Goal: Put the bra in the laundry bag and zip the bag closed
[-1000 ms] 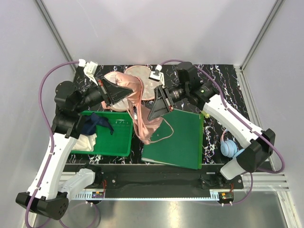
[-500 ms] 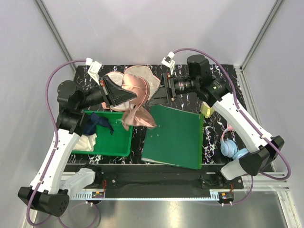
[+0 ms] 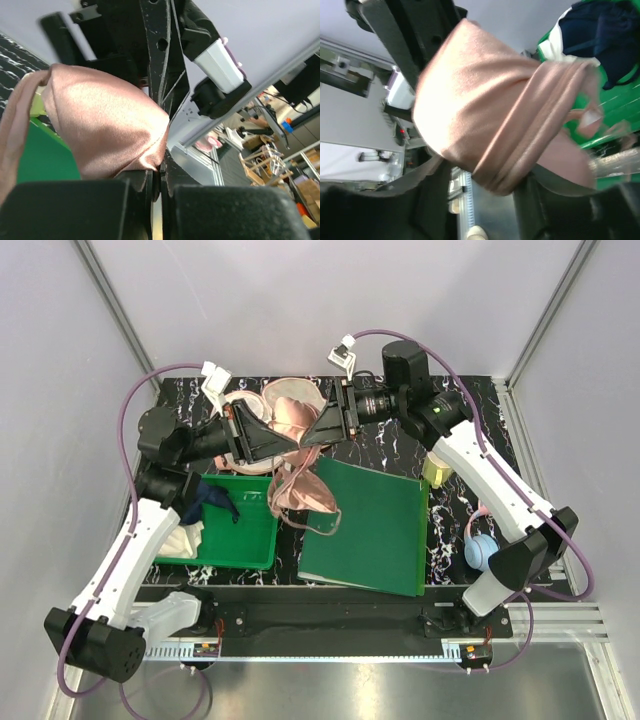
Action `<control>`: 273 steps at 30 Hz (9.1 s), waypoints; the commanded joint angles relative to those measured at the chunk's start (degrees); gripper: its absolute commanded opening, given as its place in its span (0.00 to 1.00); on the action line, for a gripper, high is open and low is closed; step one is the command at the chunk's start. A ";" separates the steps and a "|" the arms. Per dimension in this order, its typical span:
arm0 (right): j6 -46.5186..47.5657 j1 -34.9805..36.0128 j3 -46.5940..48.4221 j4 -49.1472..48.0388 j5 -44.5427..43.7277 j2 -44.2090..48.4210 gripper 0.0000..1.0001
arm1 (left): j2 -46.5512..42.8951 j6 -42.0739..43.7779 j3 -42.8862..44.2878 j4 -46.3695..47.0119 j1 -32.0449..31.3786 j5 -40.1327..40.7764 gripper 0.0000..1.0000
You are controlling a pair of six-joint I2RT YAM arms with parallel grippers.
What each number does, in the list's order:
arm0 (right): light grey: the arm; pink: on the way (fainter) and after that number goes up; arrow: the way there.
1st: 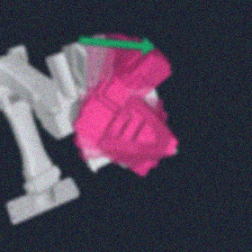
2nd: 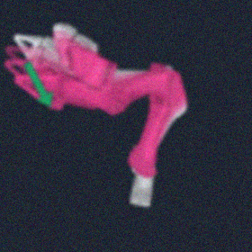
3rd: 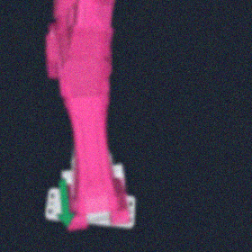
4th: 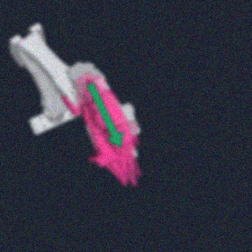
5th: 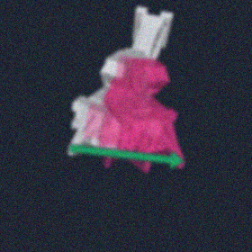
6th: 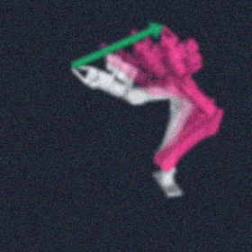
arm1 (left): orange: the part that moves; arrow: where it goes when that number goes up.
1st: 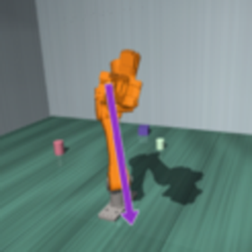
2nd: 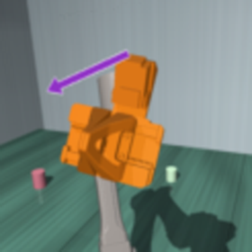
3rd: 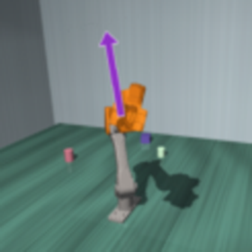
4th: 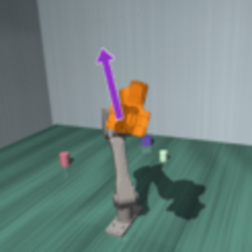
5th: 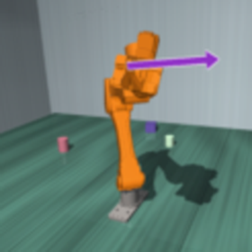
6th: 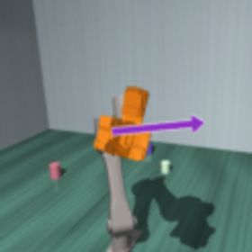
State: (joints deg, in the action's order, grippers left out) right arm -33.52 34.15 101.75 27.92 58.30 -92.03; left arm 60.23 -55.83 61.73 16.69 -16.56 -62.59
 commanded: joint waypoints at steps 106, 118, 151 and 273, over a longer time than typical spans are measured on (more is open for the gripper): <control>-16.11 7.15 -42.43 -75.68 23.43 17.25 0.92 | 1.82 31.67 32.31 -65.82 -11.04 -11.68 0.00; -18.97 7.95 -43.75 -70.15 21.42 17.76 0.27 | 1.04 31.66 31.43 -64.50 -7.18 -12.74 0.00; 71.92 -1.54 29.63 0.73 -76.50 -24.68 0.00 | 25.25 26.31 26.84 -54.05 -6.47 76.11 0.00; -13.15 1.00 45.90 -4.37 -18.31 -66.17 0.00 | 58.58 10.04 23.32 -9.13 23.94 49.49 0.00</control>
State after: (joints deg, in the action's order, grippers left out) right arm -46.35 34.54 144.88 24.91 39.68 -159.54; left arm 117.60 -46.74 79.29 8.99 7.73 -16.53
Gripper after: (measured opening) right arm 0.014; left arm 0.100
